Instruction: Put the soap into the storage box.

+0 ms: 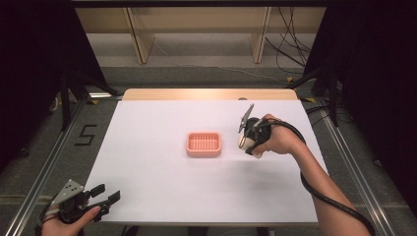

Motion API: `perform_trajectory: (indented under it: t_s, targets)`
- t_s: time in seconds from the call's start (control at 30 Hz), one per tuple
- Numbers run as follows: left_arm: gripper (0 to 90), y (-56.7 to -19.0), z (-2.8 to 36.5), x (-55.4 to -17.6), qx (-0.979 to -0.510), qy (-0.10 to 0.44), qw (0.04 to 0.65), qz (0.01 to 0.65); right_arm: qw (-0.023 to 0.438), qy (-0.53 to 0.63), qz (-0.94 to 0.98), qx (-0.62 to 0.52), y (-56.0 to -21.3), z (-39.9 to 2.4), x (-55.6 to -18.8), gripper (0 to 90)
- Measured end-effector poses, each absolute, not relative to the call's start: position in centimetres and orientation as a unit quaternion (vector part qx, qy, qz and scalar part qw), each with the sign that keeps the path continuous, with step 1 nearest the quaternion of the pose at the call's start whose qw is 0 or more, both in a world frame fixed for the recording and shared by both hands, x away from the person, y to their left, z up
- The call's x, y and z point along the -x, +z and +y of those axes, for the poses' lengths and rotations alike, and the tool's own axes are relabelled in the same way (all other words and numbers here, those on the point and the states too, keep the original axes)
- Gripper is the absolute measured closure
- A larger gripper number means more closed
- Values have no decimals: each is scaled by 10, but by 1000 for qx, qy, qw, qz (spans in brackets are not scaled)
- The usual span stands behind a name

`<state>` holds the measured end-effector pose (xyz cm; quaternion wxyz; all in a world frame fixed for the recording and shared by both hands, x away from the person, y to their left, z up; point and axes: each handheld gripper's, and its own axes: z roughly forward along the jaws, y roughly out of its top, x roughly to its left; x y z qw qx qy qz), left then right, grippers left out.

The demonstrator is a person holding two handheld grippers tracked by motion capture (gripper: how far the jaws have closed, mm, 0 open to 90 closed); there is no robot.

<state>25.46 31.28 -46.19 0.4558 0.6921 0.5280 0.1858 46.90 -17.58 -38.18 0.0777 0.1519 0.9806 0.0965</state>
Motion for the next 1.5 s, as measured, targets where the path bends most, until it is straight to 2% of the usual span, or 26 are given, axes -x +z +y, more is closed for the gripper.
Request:
perform_trajectory:
  t_s: [0.03,1.5]
  targets:
    - [308,-462,313,-255,-692,186,456,528,68,105,979,-163,-382,-173,-468,503]
    - [309,-461,313,-255,-692,186,459,526,76,111,982,-134,-382,-134,-480,503]
